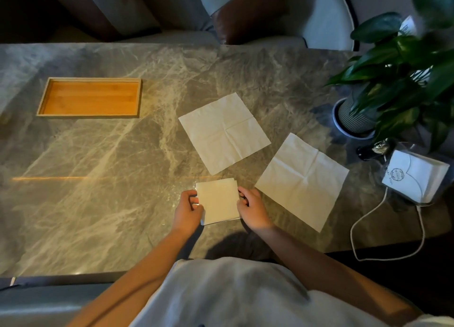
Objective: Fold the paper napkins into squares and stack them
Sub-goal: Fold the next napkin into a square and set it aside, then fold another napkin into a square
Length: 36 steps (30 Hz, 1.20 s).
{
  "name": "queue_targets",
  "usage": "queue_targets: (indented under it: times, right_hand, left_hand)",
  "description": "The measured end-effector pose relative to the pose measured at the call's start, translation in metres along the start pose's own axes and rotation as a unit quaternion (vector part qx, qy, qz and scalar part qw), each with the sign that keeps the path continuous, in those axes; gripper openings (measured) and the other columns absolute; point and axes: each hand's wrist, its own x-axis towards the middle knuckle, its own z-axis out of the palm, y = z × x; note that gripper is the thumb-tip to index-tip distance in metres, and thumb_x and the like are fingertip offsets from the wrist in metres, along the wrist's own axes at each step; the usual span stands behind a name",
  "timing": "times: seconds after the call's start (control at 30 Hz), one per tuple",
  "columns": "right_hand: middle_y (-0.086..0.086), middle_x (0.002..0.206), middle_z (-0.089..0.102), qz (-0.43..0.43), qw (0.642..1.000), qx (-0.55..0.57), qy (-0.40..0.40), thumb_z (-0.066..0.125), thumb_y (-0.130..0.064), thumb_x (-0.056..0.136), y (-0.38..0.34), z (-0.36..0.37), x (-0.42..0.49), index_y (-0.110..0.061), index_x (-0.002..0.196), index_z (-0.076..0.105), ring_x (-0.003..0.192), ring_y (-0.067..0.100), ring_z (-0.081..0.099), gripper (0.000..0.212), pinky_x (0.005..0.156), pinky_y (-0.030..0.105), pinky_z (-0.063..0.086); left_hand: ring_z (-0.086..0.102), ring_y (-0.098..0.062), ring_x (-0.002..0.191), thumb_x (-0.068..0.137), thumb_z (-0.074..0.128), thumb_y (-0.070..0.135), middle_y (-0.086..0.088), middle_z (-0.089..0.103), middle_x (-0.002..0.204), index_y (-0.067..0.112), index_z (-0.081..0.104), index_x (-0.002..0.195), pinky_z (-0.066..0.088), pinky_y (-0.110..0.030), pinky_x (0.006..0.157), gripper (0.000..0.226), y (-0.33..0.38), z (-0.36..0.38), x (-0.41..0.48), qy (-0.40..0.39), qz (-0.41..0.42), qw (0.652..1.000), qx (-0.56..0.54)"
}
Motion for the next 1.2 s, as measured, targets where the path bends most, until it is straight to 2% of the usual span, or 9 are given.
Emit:
queue_targets:
  times: [0.07, 0.3, 0.47, 0.57, 0.73, 0.87, 1.0, 1.1, 1.2]
  right_hand:
    - [0.008, 0.132, 0.041, 0.004, 1.0, -0.007, 0.0, 0.047, -0.008, 0.095, 0.004, -0.001, 0.002, -0.012, 0.137, 0.046, 0.103, 0.009, 0.048, 0.042, 0.091, 0.021, 0.038]
    - [0.002, 0.111, 0.058, 0.027, 0.999, -0.025, -0.014, 0.05, -0.01, 0.092, 0.009, -0.004, 0.008, -0.014, 0.119, 0.054, 0.103, 0.018, 0.056, 0.028, 0.091, 0.035, 0.048]
    - [-0.001, 0.106, 0.058, 0.039, 0.997, -0.05, -0.041, 0.051, -0.012, 0.091, 0.008, -0.002, 0.007, -0.016, 0.116, 0.056, 0.1, 0.019, 0.058, 0.026, 0.092, 0.042, 0.051]
    - [0.001, 0.108, 0.059, 0.044, 0.997, -0.045, -0.037, 0.051, -0.01, 0.091, 0.007, -0.002, 0.007, -0.015, 0.116, 0.056, 0.101, 0.021, 0.059, 0.025, 0.092, 0.043, 0.051]
    - [0.005, 0.112, 0.062, 0.003, 0.998, -0.064, 0.019, 0.051, -0.008, 0.092, 0.001, -0.006, 0.008, -0.014, 0.112, 0.057, 0.096, 0.015, 0.057, 0.022, 0.086, 0.032, 0.05]
    - [0.0, 0.11, 0.057, -0.065, 0.995, -0.068, 0.039, 0.05, -0.006, 0.091, -0.023, -0.011, 0.019, -0.017, 0.107, 0.057, 0.094, 0.014, 0.058, 0.021, 0.087, 0.038, 0.053]
    - [-0.003, 0.123, 0.052, -0.11, 0.989, -0.096, 0.014, 0.054, -0.014, 0.093, -0.057, -0.004, 0.041, -0.023, 0.122, 0.051, 0.114, 0.017, 0.051, 0.031, 0.1, 0.041, 0.045]
    - [0.007, 0.142, 0.038, -0.116, 0.972, -0.205, -0.012, 0.053, -0.023, 0.092, -0.078, 0.014, 0.062, -0.019, 0.135, 0.041, 0.131, 0.027, 0.034, 0.045, 0.109, 0.044, 0.034]
    - [0.01, 0.147, 0.031, -0.102, 0.951, -0.287, -0.047, 0.052, -0.029, 0.09, -0.09, 0.036, 0.074, -0.016, 0.137, 0.038, 0.137, 0.031, 0.024, 0.051, 0.111, 0.048, 0.027]
  left_hand:
    - [0.059, -0.014, 0.082, 0.084, 0.049, 0.0, -0.002, 0.059, 0.096, 0.01, 0.044, 0.122, 0.045, -0.026, 0.066, 0.039, 0.001, 0.0, 0.0, 0.009, 0.001, 1.0, 0.022]
    - [0.054, -0.018, 0.088, 0.087, 0.056, 0.007, -0.007, 0.052, 0.109, 0.006, 0.04, 0.13, 0.047, -0.031, 0.078, 0.046, 0.008, -0.002, 0.0, 0.003, 0.0, 0.998, 0.057]
    - [0.053, -0.008, 0.076, 0.086, 0.055, 0.005, -0.003, 0.054, 0.1, 0.004, 0.047, 0.122, 0.042, -0.02, 0.062, 0.037, 0.014, -0.001, -0.001, -0.008, 0.031, 0.996, 0.079]
    - [0.054, -0.015, 0.082, 0.086, 0.054, 0.004, -0.005, 0.054, 0.102, 0.003, 0.047, 0.122, 0.043, -0.027, 0.071, 0.037, 0.015, -0.001, -0.001, -0.011, 0.032, 0.997, 0.075]
    - [0.056, -0.019, 0.091, 0.087, 0.053, 0.007, -0.012, 0.057, 0.114, 0.003, 0.044, 0.127, 0.046, -0.031, 0.079, 0.041, 0.011, -0.005, -0.004, -0.018, 0.038, 0.996, 0.074]
    - [0.053, -0.018, 0.101, 0.094, 0.051, 0.02, -0.012, 0.053, 0.124, 0.008, 0.044, 0.129, 0.044, -0.032, 0.088, 0.038, 0.007, -0.017, -0.011, 0.012, 0.057, 0.994, 0.088]
    - [0.05, -0.024, 0.122, 0.092, 0.053, 0.027, -0.006, 0.05, 0.137, 0.014, 0.04, 0.135, 0.041, -0.038, 0.1, 0.047, 0.001, -0.036, -0.023, 0.059, 0.122, 0.978, 0.161]
    - [0.046, -0.024, 0.127, 0.091, 0.054, 0.031, -0.005, 0.047, 0.141, 0.014, 0.035, 0.139, 0.038, -0.039, 0.104, 0.054, -0.004, -0.054, -0.03, 0.074, 0.159, 0.962, 0.211]
    - [0.042, -0.024, 0.13, 0.092, 0.054, 0.031, -0.007, 0.043, 0.145, 0.014, 0.031, 0.142, 0.036, -0.037, 0.107, 0.058, -0.01, -0.078, -0.037, 0.066, 0.156, 0.963, 0.208]
